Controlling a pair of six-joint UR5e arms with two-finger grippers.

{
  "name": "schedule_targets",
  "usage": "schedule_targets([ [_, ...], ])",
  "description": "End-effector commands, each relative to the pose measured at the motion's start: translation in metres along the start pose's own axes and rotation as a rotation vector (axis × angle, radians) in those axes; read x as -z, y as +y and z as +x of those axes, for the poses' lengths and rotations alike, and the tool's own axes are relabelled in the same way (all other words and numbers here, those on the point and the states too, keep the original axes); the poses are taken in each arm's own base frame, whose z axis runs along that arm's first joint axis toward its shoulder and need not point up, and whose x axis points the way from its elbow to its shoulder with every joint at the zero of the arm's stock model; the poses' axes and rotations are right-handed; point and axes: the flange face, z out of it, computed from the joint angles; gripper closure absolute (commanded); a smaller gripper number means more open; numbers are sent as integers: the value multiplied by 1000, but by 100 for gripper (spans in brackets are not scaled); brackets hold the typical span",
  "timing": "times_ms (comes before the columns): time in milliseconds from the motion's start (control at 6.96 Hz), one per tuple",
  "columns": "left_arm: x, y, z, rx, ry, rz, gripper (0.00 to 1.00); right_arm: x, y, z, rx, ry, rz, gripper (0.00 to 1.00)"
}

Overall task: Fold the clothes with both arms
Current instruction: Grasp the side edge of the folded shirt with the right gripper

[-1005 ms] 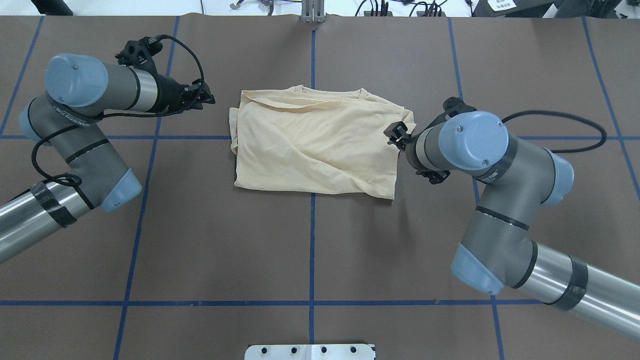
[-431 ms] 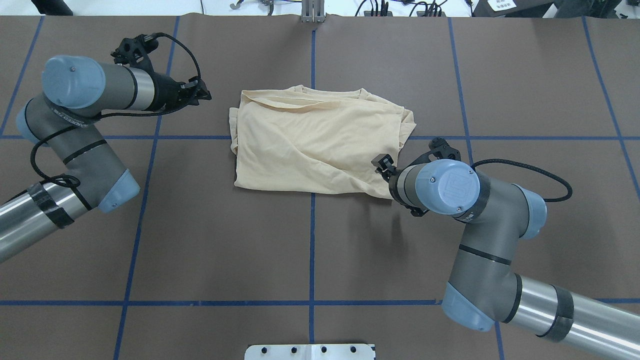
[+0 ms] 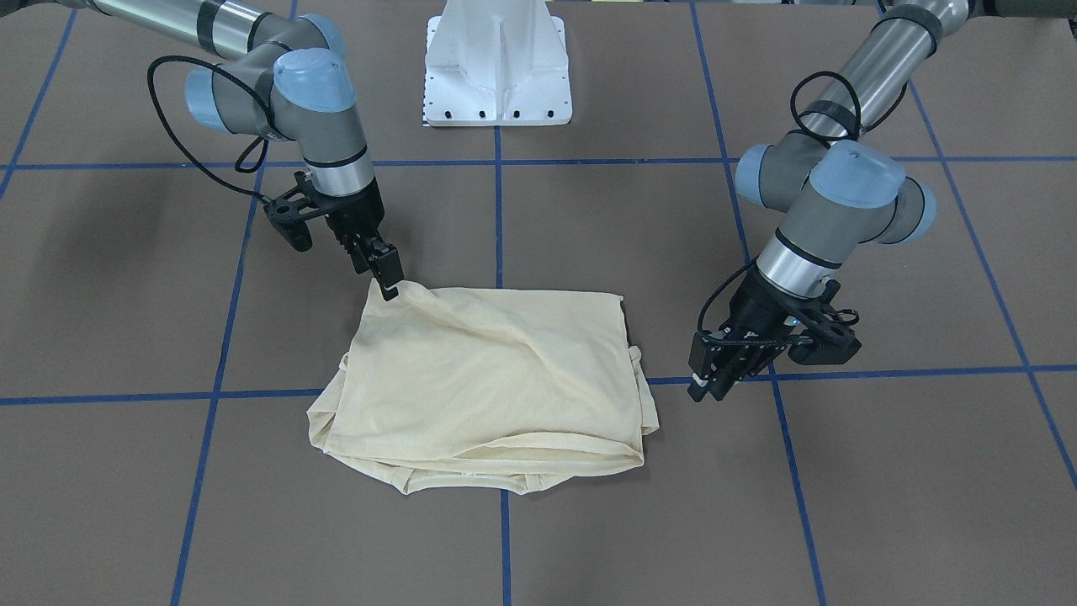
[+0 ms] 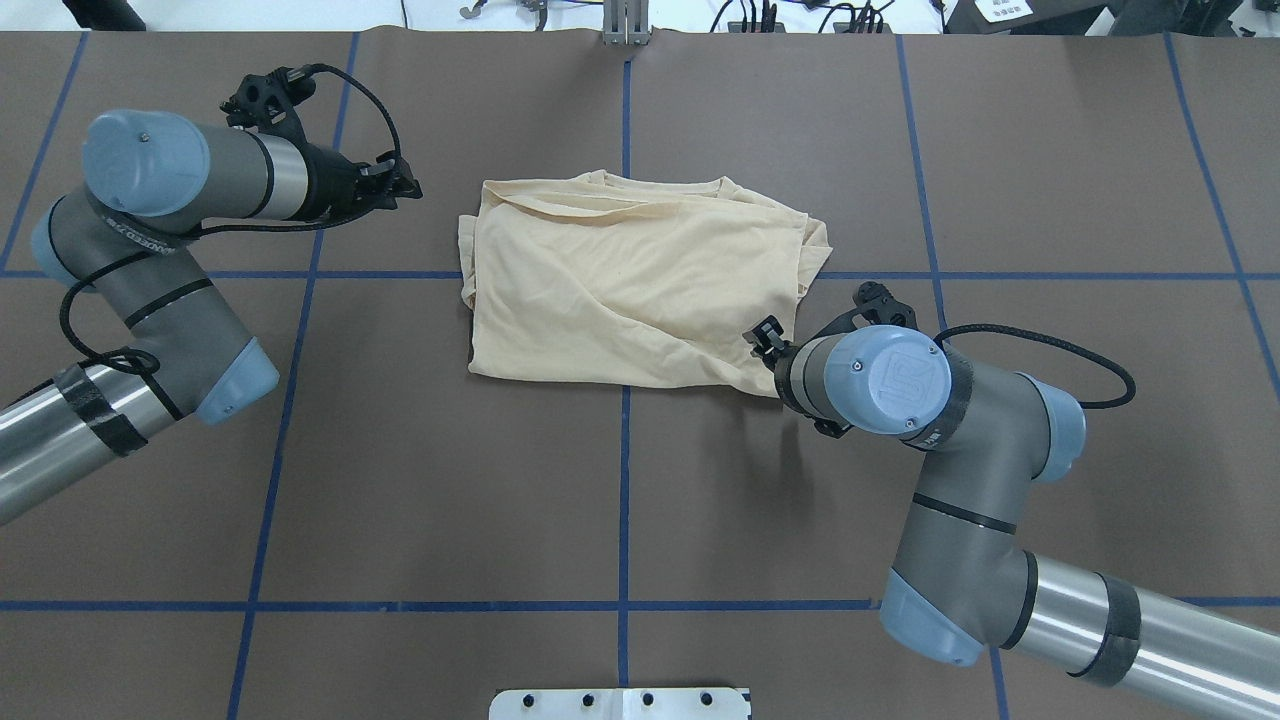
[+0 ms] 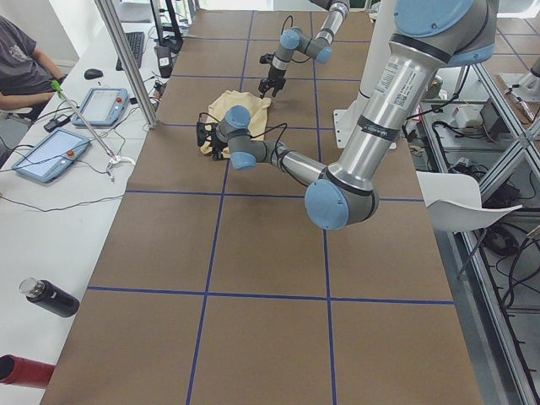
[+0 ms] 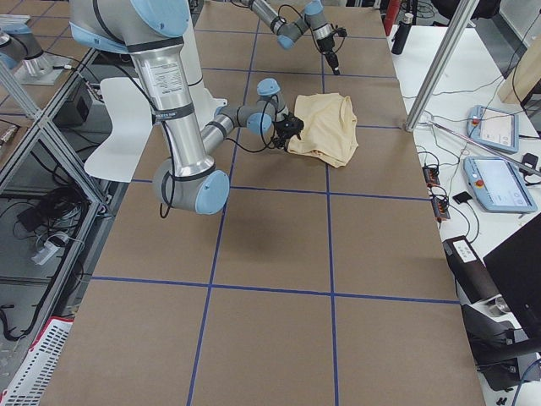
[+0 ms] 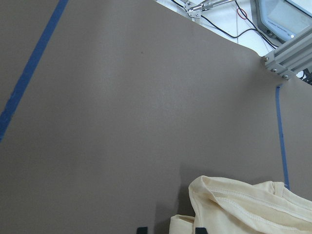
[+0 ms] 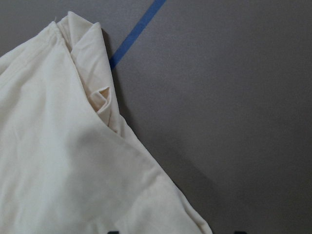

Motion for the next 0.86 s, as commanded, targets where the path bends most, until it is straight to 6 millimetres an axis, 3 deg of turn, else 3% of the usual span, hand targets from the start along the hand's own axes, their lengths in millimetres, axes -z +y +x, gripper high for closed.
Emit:
schedule_targets([
  [0,0,-1,0,0,0,3,56,-2,2,1,2,6,-2,25],
  [431,1,-2,-3,2,-3,4,56,-7,0,3,11,12,6,26],
  [718,2,-5,-3,3,-3,6,56,-10,0,4,9,18,10,35],
])
